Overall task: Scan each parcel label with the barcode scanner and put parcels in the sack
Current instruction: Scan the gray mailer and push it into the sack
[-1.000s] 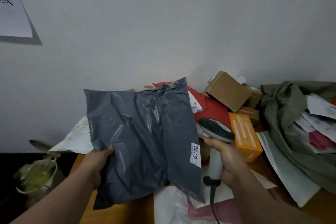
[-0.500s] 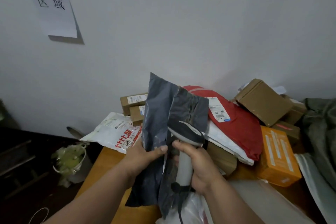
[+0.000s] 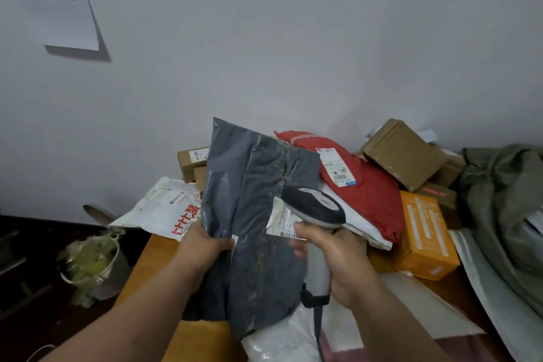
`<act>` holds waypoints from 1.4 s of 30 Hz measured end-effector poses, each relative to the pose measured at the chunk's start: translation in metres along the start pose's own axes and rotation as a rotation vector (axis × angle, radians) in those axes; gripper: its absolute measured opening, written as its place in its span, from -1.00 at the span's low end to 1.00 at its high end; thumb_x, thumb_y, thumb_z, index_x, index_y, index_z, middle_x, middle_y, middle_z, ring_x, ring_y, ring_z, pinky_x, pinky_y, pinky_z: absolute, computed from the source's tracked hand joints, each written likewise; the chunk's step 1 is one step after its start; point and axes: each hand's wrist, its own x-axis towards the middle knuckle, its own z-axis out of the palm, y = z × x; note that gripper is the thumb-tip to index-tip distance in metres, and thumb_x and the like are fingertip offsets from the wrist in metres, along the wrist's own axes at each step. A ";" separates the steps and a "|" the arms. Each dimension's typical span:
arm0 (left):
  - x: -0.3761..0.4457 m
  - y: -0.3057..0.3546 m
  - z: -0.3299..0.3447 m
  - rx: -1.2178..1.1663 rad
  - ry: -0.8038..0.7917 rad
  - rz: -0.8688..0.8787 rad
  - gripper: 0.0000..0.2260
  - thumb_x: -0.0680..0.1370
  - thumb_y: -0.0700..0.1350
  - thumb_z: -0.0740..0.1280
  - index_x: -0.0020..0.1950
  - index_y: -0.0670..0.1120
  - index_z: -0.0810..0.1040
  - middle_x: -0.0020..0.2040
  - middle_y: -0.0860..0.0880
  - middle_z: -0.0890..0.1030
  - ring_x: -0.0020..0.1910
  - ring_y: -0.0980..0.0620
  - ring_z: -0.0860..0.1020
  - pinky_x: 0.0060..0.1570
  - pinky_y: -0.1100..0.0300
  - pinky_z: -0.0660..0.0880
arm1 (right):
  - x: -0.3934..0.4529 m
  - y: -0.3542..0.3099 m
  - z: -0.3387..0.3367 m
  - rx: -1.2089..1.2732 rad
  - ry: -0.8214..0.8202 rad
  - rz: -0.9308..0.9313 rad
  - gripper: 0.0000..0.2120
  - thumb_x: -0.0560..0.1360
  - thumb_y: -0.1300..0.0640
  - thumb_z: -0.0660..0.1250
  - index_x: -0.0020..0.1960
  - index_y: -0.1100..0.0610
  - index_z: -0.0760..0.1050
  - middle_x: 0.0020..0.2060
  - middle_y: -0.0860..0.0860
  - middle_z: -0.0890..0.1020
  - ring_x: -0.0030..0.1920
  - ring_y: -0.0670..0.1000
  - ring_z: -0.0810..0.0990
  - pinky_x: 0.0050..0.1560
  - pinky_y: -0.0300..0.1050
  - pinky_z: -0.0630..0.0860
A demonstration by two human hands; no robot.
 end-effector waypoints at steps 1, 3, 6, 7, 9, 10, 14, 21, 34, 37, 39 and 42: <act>0.001 0.002 -0.007 -0.039 -0.004 -0.003 -0.45 0.40 -0.21 0.56 0.35 -0.07 0.48 0.20 -0.07 0.62 0.13 -0.15 0.59 0.22 -0.12 0.50 | -0.004 -0.002 -0.010 0.000 0.041 -0.012 -0.78 0.43 0.18 0.51 0.06 0.20 0.65 -0.17 0.10 0.73 -0.06 0.13 0.72 0.05 0.06 0.63; 0.001 0.008 -0.018 -0.136 -0.008 -0.018 -0.56 0.41 -0.25 0.54 0.25 -0.09 0.55 0.09 -0.10 0.68 0.03 -0.17 0.64 0.10 -0.11 0.56 | -0.014 -0.005 -0.024 0.013 0.099 -0.037 -0.80 0.43 0.18 0.50 0.03 0.23 0.65 -0.24 0.11 0.70 -0.15 0.13 0.68 -0.14 0.01 0.58; -0.006 0.020 -0.030 -0.245 -0.059 -0.021 -0.68 0.45 -0.30 0.48 0.17 -0.11 0.59 -0.01 -0.16 0.71 -0.04 -0.21 0.65 -0.09 0.01 0.56 | -0.032 -0.010 -0.035 -0.001 0.164 -0.078 -0.85 0.43 0.16 0.50 -0.04 0.20 0.65 -0.28 0.08 0.69 -0.18 0.12 0.66 -0.18 0.00 0.55; -0.009 0.023 -0.033 -0.258 -0.069 -0.019 -0.67 0.45 -0.30 0.48 0.19 -0.12 0.59 -0.03 -0.16 0.72 -0.04 -0.23 0.65 -0.10 0.00 0.56 | -0.039 -0.012 -0.035 -0.016 0.185 -0.092 -0.86 0.43 0.15 0.51 -0.05 0.18 0.65 -0.30 0.07 0.70 -0.17 0.12 0.66 -0.14 0.03 0.56; -0.014 0.029 -0.036 -0.288 -0.094 -0.004 -0.67 0.45 -0.30 0.47 0.20 -0.13 0.59 -0.06 -0.15 0.72 -0.06 -0.22 0.66 -0.13 0.01 0.56 | -0.052 -0.015 -0.033 -0.051 0.210 -0.125 -0.84 0.41 0.13 0.52 -0.04 0.14 0.65 -0.29 0.04 0.70 -0.16 0.13 0.66 -0.06 0.11 0.57; -0.018 0.032 -0.038 -0.302 -0.107 0.004 -0.68 0.46 -0.31 0.46 0.19 -0.13 0.58 -0.08 -0.15 0.72 -0.07 -0.21 0.66 -0.15 0.03 0.55 | -0.059 -0.018 -0.031 -0.067 0.219 -0.142 -0.83 0.40 0.13 0.53 -0.02 0.11 0.65 -0.28 0.04 0.71 -0.15 0.13 0.66 -0.02 0.14 0.57; -0.034 0.041 -0.042 -0.312 -0.156 0.036 -0.70 0.46 -0.31 0.46 0.18 -0.15 0.59 -0.07 -0.17 0.73 -0.09 -0.22 0.67 -0.15 0.01 0.57 | -0.086 -0.025 -0.020 -0.138 0.207 -0.228 -0.72 0.34 0.04 0.58 -0.02 0.10 0.64 -0.26 -0.02 0.70 -0.12 0.07 0.63 -0.07 0.03 0.52; -0.048 0.069 -0.068 -0.078 -0.162 0.160 -0.62 0.37 -0.31 0.53 0.17 -0.19 0.60 -0.03 -0.20 0.71 -0.04 -0.24 0.67 0.04 -0.12 0.59 | -0.131 -0.039 -0.009 -0.364 0.198 -0.394 -0.75 0.40 0.17 0.53 -0.11 -0.16 0.58 -0.25 -0.36 0.67 -0.11 -0.28 0.61 -0.12 -0.27 0.47; -0.094 0.199 -0.073 0.624 -0.198 0.417 -0.73 0.37 -0.30 0.55 -0.03 -0.06 0.61 -0.07 -0.11 0.69 -0.08 -0.15 0.64 0.08 -0.03 0.54 | -0.155 -0.029 -0.033 -0.702 0.159 -0.376 -0.75 0.35 0.23 0.52 -0.08 -0.05 0.60 -0.24 -0.16 0.70 -0.18 -0.26 0.62 -0.22 -0.30 0.49; -0.098 0.209 -0.063 0.663 -0.199 0.419 -0.68 0.34 -0.29 0.57 0.03 -0.08 0.62 -0.04 -0.13 0.69 -0.05 -0.18 0.64 0.13 -0.09 0.55 | -0.156 -0.031 -0.044 -0.722 0.140 -0.386 -0.69 0.34 0.22 0.53 -0.07 -0.13 0.58 -0.21 -0.22 0.69 -0.15 -0.32 0.60 -0.22 -0.38 0.44; -0.098 0.212 -0.058 0.664 -0.189 0.414 -0.66 0.33 -0.30 0.57 0.05 -0.10 0.63 -0.04 -0.14 0.69 -0.04 -0.20 0.64 0.14 -0.13 0.55 | -0.156 -0.032 -0.051 -0.731 0.126 -0.395 -0.69 0.33 0.25 0.52 -0.09 -0.11 0.57 -0.26 -0.24 0.68 -0.20 -0.32 0.60 -0.28 -0.44 0.41; -0.099 0.215 -0.050 0.648 -0.192 0.410 -0.69 0.34 -0.32 0.56 0.02 -0.10 0.62 -0.04 -0.15 0.70 -0.03 -0.21 0.64 0.14 -0.13 0.55 | -0.156 -0.033 -0.061 -0.741 0.129 -0.399 -0.69 0.32 0.29 0.50 -0.19 -0.09 0.53 -0.38 -0.33 0.62 -0.33 -0.33 0.54 -0.37 -0.45 0.38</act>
